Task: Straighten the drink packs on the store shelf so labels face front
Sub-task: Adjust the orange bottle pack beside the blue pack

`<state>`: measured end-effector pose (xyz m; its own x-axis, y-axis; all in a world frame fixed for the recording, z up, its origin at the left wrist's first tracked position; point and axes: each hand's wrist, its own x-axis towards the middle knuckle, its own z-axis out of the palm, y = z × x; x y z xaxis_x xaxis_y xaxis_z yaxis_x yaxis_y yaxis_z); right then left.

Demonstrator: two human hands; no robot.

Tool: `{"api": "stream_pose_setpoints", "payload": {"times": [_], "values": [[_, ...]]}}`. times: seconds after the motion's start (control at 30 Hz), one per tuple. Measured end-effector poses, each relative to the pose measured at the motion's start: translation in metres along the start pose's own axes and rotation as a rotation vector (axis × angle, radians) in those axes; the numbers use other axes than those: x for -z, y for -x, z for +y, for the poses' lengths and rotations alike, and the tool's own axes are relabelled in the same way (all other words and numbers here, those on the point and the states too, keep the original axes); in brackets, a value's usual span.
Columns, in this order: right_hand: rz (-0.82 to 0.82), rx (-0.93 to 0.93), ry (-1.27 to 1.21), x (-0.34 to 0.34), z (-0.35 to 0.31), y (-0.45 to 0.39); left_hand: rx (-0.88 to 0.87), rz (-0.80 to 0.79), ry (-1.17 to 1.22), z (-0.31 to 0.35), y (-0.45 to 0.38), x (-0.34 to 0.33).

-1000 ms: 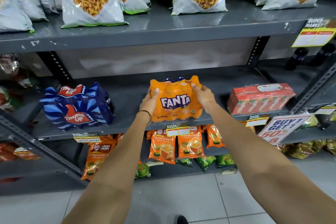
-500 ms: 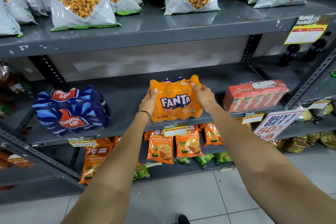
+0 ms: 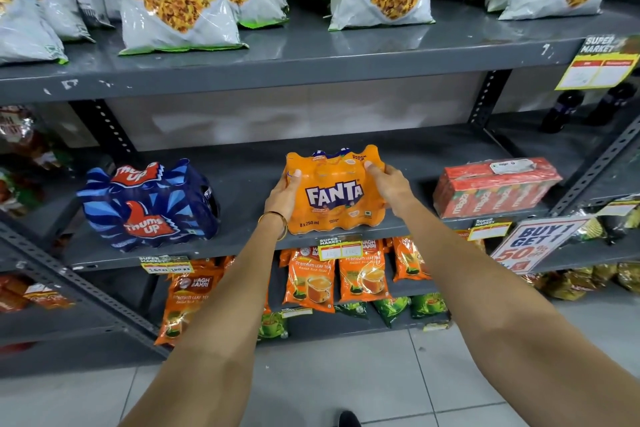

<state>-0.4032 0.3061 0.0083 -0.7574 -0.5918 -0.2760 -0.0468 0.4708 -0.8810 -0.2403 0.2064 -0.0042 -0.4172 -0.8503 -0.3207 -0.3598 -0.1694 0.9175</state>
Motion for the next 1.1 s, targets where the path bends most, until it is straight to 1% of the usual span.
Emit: {"api": "stream_pose_setpoints", "payload": {"times": [0.27,0.67,0.73,0.8,0.87,0.93,1.0,1.1], "values": [[0.017,0.006,0.011,0.0,0.002,-0.001,0.004,-0.005,0.014,0.001,0.003,-0.001],[-0.001,-0.03,-0.032,0.001,0.002,-0.002,-0.011,-0.024,-0.012,0.001,0.005,0.0],[0.011,-0.039,-0.032,0.0,0.003,-0.002,-0.01,-0.033,-0.006,0.001,0.005,0.001],[0.057,-0.024,-0.014,-0.001,0.004,0.0,-0.006,-0.046,-0.009,0.001,0.005,0.002],[0.17,0.041,0.043,-0.002,0.001,0.003,-0.01,-0.033,-0.004,0.002,0.006,0.005],[0.284,0.182,0.114,-0.007,-0.008,0.006,-0.034,0.02,-0.015,0.003,0.006,0.012],[0.339,0.345,0.205,-0.02,-0.021,0.01,-0.144,0.103,-0.083,0.005,0.006,0.027],[0.35,0.521,0.293,-0.055,-0.043,0.024,-0.324,0.237,-0.278,0.004,0.004,0.064]]}}
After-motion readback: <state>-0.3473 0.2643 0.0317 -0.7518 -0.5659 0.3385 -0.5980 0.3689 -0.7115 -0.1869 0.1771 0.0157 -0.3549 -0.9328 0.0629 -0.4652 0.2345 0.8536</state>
